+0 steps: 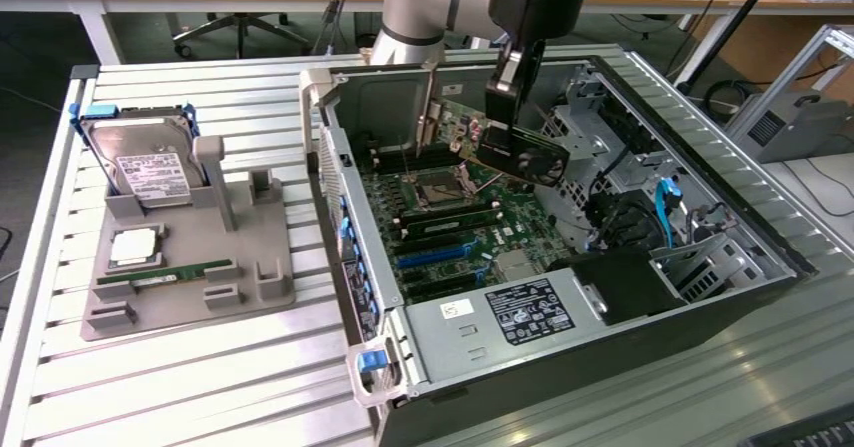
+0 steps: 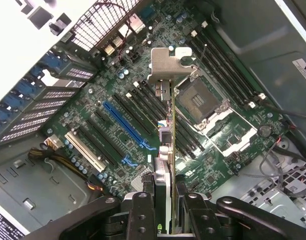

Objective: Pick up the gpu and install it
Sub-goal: 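Insert the gpu into the slot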

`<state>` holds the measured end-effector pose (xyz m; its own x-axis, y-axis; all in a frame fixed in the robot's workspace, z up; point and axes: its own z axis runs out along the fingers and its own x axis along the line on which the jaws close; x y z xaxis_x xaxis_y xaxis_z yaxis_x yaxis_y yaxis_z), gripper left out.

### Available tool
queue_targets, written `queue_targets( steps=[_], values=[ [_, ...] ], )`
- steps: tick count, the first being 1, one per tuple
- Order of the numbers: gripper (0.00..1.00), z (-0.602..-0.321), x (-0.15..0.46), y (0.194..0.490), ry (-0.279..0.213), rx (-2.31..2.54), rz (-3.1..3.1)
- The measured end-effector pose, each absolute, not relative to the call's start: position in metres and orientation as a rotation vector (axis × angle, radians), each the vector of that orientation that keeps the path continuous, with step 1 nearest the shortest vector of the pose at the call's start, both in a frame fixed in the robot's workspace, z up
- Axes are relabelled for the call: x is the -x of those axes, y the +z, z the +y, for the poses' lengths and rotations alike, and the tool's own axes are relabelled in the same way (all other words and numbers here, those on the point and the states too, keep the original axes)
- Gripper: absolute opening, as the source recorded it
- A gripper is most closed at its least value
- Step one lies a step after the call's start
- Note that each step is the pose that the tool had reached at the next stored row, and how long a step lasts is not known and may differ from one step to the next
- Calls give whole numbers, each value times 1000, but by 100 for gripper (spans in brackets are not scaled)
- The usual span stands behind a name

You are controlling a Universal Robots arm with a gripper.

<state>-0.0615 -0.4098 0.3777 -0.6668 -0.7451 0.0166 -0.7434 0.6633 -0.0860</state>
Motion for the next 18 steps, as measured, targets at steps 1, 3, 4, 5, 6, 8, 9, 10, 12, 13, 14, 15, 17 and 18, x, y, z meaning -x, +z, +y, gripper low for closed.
queue_targets(
  steps=[1,3,4,5,6,8,9,10,12,13,14,15,17,18],
  values=[
    [27,-410,61,378,-133,1278,2845],
    [27,-410,61,378,-134,1286,2841],
    [27,-410,61,378,-133,1292,2838],
    [27,-410,61,378,-134,1296,2836],
    [27,-410,61,378,-134,1300,2834],
    [27,-410,61,378,-134,1307,2831],
    [27,-410,61,378,-134,1310,2829],
    [27,-410,61,378,-134,1313,2828],
    [27,-410,61,378,-134,1319,2825],
    [27,-410,61,378,-134,1321,2824],
    [27,-410,61,378,-134,1324,2822],
    [27,-410,61,378,-133,1327,2821],
    [27,-410,61,377,-133,1334,2817],
    [27,-410,61,377,-133,1338,2815]
  ],
)
